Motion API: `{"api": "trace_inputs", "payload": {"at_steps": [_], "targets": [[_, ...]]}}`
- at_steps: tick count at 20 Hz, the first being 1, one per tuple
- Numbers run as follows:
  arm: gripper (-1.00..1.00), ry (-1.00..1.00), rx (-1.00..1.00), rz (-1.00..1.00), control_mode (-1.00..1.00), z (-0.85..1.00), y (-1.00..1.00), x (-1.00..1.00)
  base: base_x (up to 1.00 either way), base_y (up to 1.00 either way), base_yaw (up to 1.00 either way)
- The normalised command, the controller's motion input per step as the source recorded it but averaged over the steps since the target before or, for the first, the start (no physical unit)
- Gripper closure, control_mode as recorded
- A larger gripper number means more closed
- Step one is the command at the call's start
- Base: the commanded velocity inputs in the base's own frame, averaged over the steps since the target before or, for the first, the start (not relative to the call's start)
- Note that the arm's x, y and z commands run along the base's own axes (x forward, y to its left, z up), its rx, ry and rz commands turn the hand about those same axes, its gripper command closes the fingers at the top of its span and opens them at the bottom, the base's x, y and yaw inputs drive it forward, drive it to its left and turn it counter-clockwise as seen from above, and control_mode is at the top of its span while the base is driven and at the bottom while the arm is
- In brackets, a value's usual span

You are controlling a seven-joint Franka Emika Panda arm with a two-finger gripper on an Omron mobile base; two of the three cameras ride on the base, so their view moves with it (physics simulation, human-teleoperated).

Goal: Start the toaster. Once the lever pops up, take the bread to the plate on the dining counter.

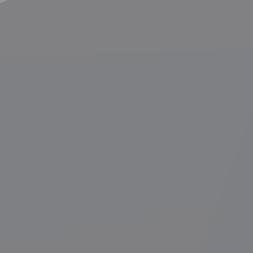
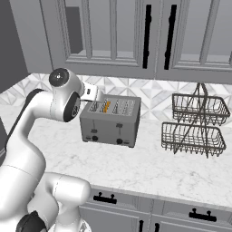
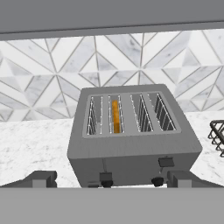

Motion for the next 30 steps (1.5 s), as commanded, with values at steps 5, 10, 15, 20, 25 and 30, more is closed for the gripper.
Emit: {"api": "trace_inputs", "payload": {"at_steps": [5,10,15,20,25,30], "targets": [[-1.0,0.0,0.0,0.0,-1.0,0.0,0.0,0.0,0.0,0.0,0.0],[-1.0,0.0,0.0,0.0,-1.0,0.0,0.0,0.0,0.0,0.0,0.0],[-1.0,0.0,0.0,0.0,-1.0,0.0,0.0,0.0,0.0,0.0,0.0],[-1.0,0.0,0.0,0.0,-1.0,0.0,0.0,0.0,0.0,0.0,0.0],[-1.0,0.0,0.0,0.0,-1.0,0.0,0.0,0.0,0.0,0.0,0.0],[-1.0,0.0,0.0,0.0,-1.0,0.0,0.0,0.0,0.0,0.0,0.0]]}}
